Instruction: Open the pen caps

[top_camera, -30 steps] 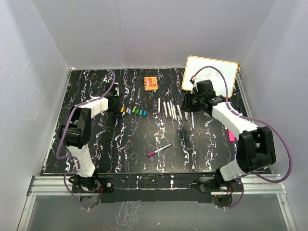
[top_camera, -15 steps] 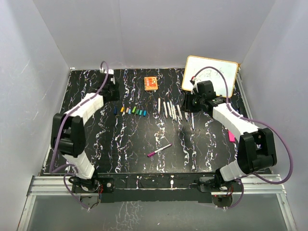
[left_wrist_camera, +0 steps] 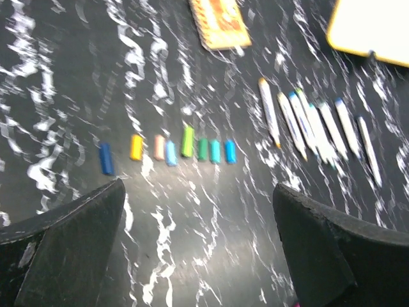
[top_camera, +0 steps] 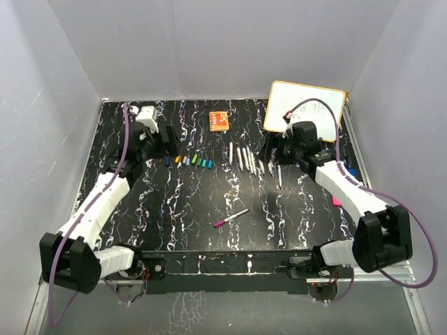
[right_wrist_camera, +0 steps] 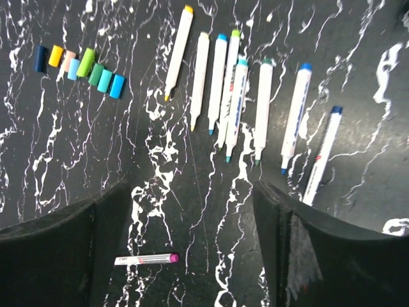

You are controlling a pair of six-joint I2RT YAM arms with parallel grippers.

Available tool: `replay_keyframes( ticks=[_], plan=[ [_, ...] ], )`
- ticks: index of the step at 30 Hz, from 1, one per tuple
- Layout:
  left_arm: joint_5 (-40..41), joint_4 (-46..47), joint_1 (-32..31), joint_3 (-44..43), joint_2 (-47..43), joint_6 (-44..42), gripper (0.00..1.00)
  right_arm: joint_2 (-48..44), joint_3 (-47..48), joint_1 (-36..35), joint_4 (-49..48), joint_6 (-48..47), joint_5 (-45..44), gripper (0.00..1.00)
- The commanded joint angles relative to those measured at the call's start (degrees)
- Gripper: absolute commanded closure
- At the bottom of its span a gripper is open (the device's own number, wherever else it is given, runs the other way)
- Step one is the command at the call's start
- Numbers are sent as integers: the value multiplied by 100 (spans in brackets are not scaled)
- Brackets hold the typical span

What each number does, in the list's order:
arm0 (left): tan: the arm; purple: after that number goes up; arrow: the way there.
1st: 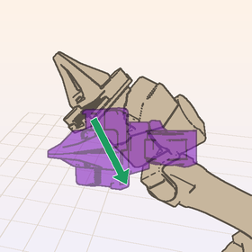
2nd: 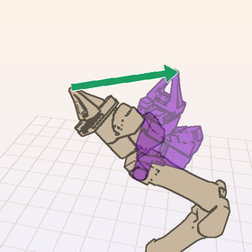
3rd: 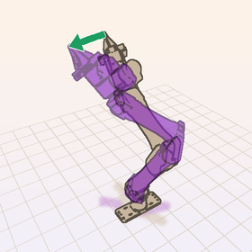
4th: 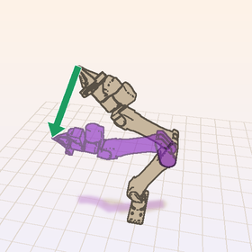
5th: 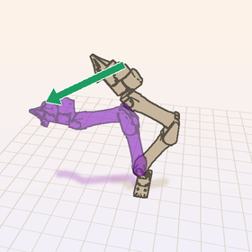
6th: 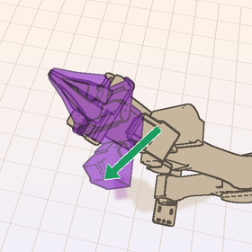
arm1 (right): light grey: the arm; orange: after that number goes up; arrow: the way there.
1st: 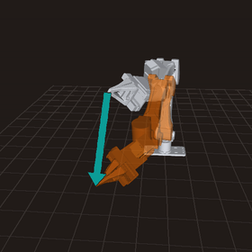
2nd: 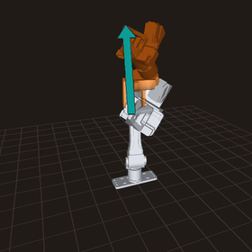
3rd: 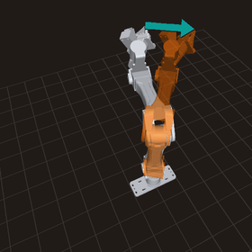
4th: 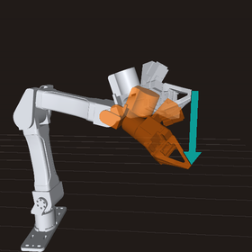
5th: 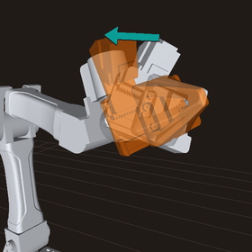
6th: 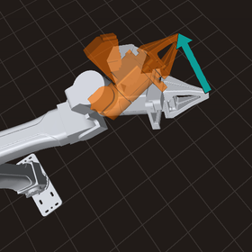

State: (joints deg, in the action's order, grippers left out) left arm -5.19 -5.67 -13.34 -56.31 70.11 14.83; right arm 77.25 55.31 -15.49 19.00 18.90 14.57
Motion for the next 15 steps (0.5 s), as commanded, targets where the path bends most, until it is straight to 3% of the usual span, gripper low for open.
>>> replay_keyframes(
  ticks=[1,4,9,15],
  plan=[
    [-699,-118,-536,322,-730,-109,2,-649,-65,-13,-669,248,-419,14],
    [-704,-305,-1082,487,-997,-149,2,-869,-75,-10,-786,351,-425,2],
    [-635,-494,-2039,819,-1167,-58,2,-920,28,-1,-745,547,-311,2],
    [276,-861,-3342,924,-968,-75,2,-1484,-78,4,-700,861,-1000,2]
  ],
)
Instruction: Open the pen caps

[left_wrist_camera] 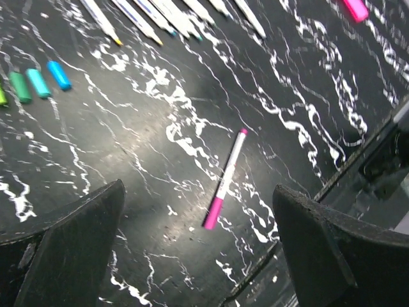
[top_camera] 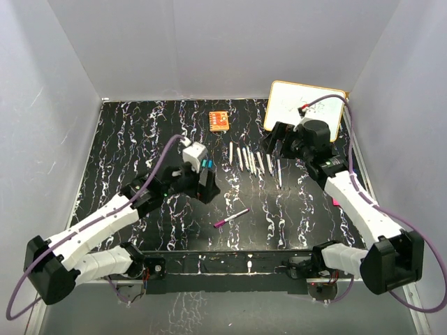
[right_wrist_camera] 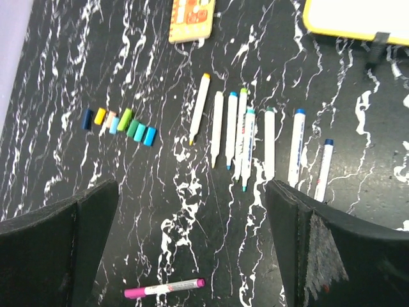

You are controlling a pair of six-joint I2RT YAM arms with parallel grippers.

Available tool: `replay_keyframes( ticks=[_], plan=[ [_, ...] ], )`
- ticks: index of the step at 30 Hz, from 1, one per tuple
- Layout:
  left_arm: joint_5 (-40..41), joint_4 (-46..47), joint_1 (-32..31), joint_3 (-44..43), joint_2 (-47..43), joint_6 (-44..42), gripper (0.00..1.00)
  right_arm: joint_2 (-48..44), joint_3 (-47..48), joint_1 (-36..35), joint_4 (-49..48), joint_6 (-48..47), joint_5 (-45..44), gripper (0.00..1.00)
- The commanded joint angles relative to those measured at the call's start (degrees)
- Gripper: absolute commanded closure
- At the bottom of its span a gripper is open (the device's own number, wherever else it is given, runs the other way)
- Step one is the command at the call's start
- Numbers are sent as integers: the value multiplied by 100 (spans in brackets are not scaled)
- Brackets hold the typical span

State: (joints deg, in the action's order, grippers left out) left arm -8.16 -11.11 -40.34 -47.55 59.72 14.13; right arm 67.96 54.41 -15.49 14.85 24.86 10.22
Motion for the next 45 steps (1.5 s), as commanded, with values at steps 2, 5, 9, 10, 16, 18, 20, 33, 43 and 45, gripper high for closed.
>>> replay_keyframes(
  ticks=[2,5,9,10,16,18,20,33,43,45],
  plan=[
    [819,-322,-1039,48,270,56,2,-748,17,2,-257,282,-733,2],
    [1388,-460,-1686,-89,778,101,1,-932,106,2,-95,253,-805,5],
    [1967,-687,-2298,-394,1681,178,2,-1105,210,11,104,195,-904,5],
    [2069,-705,-2397,-457,1817,192,2,-1142,244,14,145,175,-928,6],
    [2339,-547,-2659,-604,2460,211,4,-1383,295,16,248,75,-1019,6],
    [2351,-459,-2663,-606,2564,176,5,-1427,314,23,270,50,-1029,6],
    [2360,-421,-2664,-634,2686,134,7,-1463,317,22,293,22,-1039,6],
    [2417,-225,-2671,-927,3512,-68,18,-1633,297,26,306,-84,-1111,7],
    [2345,-161,-2655,-767,3456,-1,25,-1630,261,19,298,-122,-1102,7],
    [2275,-102,-2619,-620,3278,29,26,-1614,253,20,291,-118,-1088,7]
  ],
)
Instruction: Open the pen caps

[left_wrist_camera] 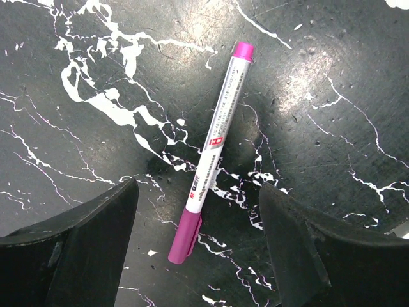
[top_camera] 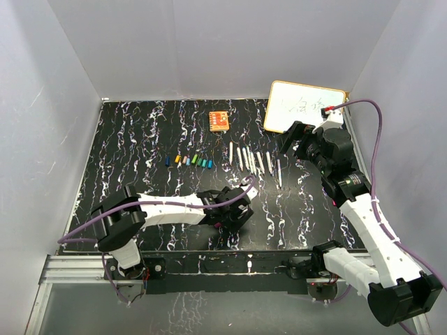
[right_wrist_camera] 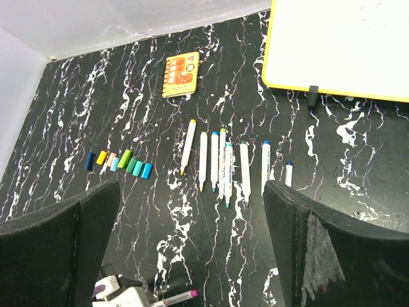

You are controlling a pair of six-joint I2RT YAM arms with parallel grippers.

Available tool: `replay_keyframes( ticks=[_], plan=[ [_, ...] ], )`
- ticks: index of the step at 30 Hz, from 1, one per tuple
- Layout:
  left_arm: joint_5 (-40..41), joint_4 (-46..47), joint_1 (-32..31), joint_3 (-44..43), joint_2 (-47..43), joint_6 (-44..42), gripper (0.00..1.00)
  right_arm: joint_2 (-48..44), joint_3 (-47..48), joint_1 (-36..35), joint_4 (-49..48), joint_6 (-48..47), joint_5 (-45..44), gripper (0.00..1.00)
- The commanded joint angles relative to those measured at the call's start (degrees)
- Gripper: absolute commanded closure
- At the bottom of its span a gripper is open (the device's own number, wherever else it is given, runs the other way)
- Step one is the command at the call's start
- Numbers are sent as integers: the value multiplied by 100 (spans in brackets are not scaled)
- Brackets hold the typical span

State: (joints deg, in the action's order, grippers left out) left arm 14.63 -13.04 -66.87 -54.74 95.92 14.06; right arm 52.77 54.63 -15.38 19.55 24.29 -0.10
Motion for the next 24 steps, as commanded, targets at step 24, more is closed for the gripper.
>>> replay_keyframes(
  ticks=[24],
  plan=[
    [-400,205,267,975,-1163,181,43,-1,166,9,-279,-15,74,7]
  ],
)
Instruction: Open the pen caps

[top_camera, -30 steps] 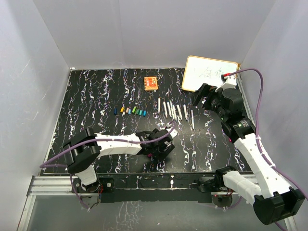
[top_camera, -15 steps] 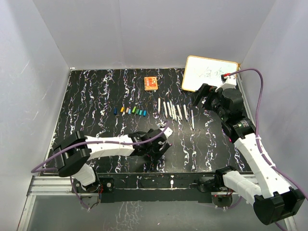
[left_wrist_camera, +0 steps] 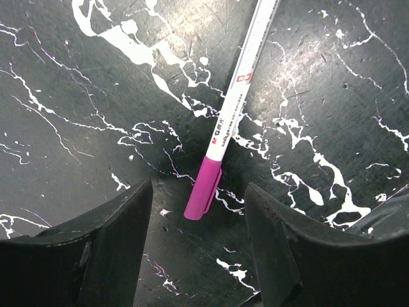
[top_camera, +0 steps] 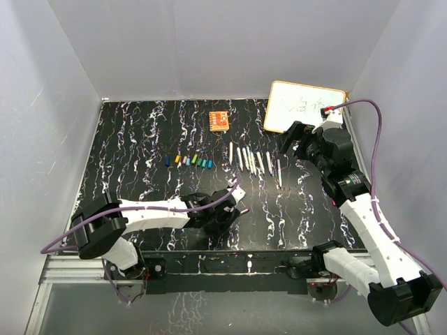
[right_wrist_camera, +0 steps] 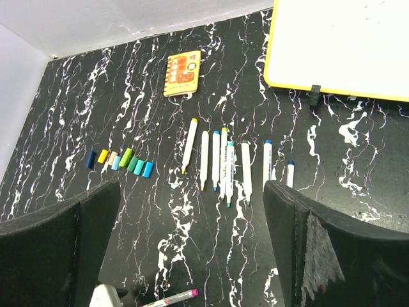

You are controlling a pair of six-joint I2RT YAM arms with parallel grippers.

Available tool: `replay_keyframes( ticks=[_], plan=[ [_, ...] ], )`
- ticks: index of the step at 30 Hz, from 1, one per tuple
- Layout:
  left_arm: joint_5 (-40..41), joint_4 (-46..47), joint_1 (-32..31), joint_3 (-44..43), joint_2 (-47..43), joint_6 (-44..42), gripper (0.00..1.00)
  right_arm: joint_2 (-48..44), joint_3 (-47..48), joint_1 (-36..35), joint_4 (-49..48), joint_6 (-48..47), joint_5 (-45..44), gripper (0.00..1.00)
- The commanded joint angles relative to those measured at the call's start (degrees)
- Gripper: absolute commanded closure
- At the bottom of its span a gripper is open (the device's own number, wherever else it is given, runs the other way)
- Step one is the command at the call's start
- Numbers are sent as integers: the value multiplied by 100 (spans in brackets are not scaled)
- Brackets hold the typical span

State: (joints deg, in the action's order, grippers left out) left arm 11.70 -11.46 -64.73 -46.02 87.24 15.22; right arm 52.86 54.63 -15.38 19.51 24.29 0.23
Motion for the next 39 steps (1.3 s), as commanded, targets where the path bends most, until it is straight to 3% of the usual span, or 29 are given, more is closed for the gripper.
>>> replay_keyframes(
  ticks=[1,18,27,31,39],
  plan=[
    [-124,55,56,119,-288,68,44,-7,164,8,-272,-13,43,7],
    [-427,267,117,449,-221,121,58,10,100,12,-337,24,68,7],
    [-614,417,205,605,-120,155,82,96,30,9,-424,44,102,8],
    [-652,468,245,621,-112,152,100,148,-8,8,-468,38,113,8],
    [-561,475,339,543,-262,106,100,346,-110,12,-666,40,207,8]
  ],
)
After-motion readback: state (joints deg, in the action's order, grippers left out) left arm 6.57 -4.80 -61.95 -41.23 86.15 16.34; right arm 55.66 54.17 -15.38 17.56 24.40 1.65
